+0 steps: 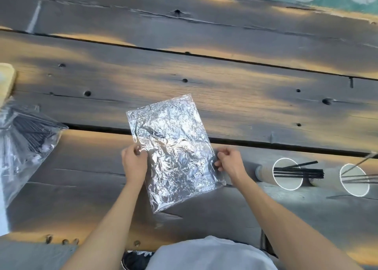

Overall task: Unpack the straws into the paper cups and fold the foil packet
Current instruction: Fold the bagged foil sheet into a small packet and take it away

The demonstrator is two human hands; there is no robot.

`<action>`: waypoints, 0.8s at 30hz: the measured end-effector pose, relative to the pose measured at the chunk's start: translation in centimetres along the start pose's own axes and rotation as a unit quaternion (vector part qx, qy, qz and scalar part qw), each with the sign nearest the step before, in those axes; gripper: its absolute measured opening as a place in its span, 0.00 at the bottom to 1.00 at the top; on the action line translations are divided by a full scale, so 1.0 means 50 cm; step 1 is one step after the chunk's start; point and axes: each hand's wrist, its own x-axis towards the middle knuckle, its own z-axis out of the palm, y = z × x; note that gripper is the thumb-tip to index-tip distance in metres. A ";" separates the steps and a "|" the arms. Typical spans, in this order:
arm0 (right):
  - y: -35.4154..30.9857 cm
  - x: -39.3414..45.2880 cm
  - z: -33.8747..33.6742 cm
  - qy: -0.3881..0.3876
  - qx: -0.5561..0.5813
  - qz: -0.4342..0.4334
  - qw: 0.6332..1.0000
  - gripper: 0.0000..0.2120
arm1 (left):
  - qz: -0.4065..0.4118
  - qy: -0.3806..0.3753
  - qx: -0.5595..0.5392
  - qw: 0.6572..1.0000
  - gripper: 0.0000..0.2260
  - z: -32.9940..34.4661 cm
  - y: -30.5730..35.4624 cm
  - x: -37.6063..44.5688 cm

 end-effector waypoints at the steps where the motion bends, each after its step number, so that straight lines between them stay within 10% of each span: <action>1: -0.029 0.011 0.006 -0.015 0.019 0.000 1.000 0.11 | -0.015 0.008 -0.010 1.000 0.10 -0.009 0.010 0.020; 11: -0.189 0.131 0.063 -0.116 0.065 -0.002 0.991 0.24 | -0.166 -0.032 -0.267 0.949 0.29 -0.030 0.060 0.120; 24: -0.188 0.158 0.057 -0.165 0.080 0.051 0.982 0.19 | -0.110 -0.138 -0.233 0.956 0.08 -0.044 0.039 0.109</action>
